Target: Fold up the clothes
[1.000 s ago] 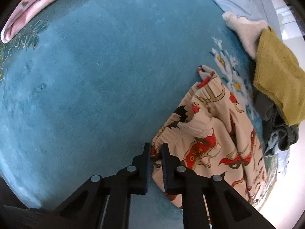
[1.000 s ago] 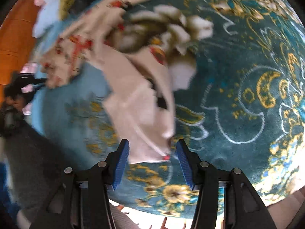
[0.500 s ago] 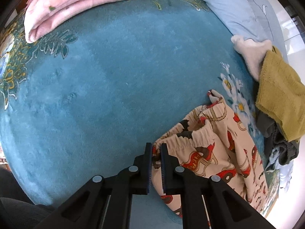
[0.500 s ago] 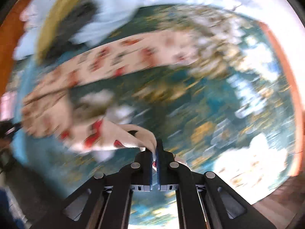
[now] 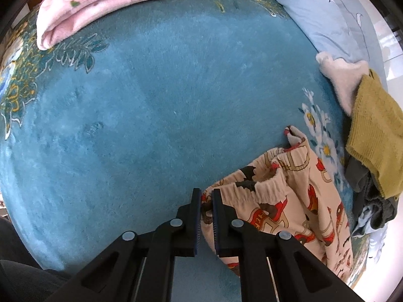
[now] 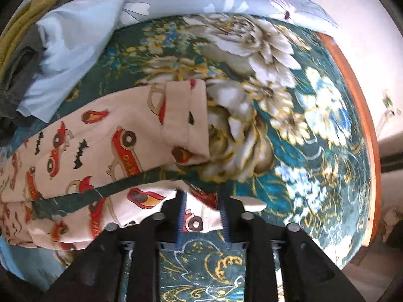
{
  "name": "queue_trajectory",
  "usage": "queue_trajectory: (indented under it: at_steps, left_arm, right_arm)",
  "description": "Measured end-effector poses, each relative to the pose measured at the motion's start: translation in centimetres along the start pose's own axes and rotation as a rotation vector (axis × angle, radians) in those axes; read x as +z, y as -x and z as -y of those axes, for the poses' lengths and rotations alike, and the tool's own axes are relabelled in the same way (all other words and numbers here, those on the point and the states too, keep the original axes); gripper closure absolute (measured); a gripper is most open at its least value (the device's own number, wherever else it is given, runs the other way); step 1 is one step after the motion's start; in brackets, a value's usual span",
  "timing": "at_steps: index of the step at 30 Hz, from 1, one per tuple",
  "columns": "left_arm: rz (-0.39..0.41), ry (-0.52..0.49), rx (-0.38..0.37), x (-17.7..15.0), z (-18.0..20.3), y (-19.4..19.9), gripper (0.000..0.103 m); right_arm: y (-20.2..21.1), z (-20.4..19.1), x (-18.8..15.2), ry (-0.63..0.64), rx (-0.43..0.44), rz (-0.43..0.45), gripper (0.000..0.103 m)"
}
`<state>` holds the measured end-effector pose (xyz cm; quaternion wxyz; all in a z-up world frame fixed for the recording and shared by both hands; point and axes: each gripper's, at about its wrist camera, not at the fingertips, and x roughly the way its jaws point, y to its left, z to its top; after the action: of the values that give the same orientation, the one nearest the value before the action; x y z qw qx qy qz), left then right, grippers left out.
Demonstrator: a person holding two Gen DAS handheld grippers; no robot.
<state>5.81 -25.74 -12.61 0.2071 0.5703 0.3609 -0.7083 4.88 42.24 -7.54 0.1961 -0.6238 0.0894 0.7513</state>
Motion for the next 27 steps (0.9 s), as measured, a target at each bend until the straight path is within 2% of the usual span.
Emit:
queue_trajectory:
  at_steps: [1, 2, 3, 5, 8, 11, 13, 15, 16, 17, 18, 23, 27]
  left_arm:
    - [-0.002, 0.005, -0.003, 0.1, -0.1, -0.1, 0.094]
    - [-0.004, 0.008, -0.003, 0.1, -0.1, -0.2, 0.094]
    - [-0.006, 0.009, -0.002, 0.1, -0.1, -0.2, 0.094]
    - [-0.004, 0.001, 0.004, 0.0, 0.1, -0.2, 0.094]
    - [0.004, -0.019, 0.016, -0.2, 0.3, 0.1, 0.094]
    - [0.007, -0.024, 0.013, -0.2, 0.2, 0.4, 0.094]
    - [0.007, -0.021, 0.006, -0.2, -0.1, 0.7, 0.094]
    - [0.010, -0.020, 0.002, -0.2, -0.3, 0.9, 0.094]
    - [0.011, -0.020, 0.001, -0.2, -0.4, 1.0, 0.094]
    - [0.012, -0.019, -0.001, -0.2, -0.4, 1.1, 0.094]
    - [0.013, -0.019, -0.003, -0.2, -0.5, 1.3, 0.094]
    - [0.020, 0.014, -0.033, -0.3, -1.9, 2.3, 0.094]
    - [0.067, 0.042, -0.067, -0.5, -3.2, 4.1, 0.094]
  right_arm:
    - [0.4, 0.4, 0.0, -0.008, 0.017, 0.023, 0.067]
    - [1.0, 1.1, -0.2, -0.026, 0.035, 0.055, 0.057]
    - [1.4, 2.0, -0.7, -0.057, 0.050, 0.081, 0.051]
    - [0.7, 4.2, -2.2, -0.157, 0.096, 0.083, 0.051]
    - [-2.9, 6.2, -4.9, -0.289, 0.210, -0.007, 0.051]
    - [-5.8, 6.8, -6.7, -0.418, 0.259, -0.051, 0.051]
    - [-7.2, 7.1, -7.5, -0.526, 0.305, -0.058, 0.051]
    - [-7.6, 7.1, -7.9, -0.599, 0.309, -0.046, 0.052]
    - [-7.4, 7.0, -7.8, -0.622, 0.306, -0.029, 0.056]
    - [-7.2, 6.9, -7.7, -0.633, 0.311, -0.013, 0.083]
    - [-6.9, 6.8, -7.6, -0.638, 0.314, -0.004, 0.097]
    - [-4.1, 7.2, -8.2, -0.694, 0.344, 0.044, 0.098]
    - [2.7, 9.8, -11.4, -0.731, 0.394, 0.126, 0.098]
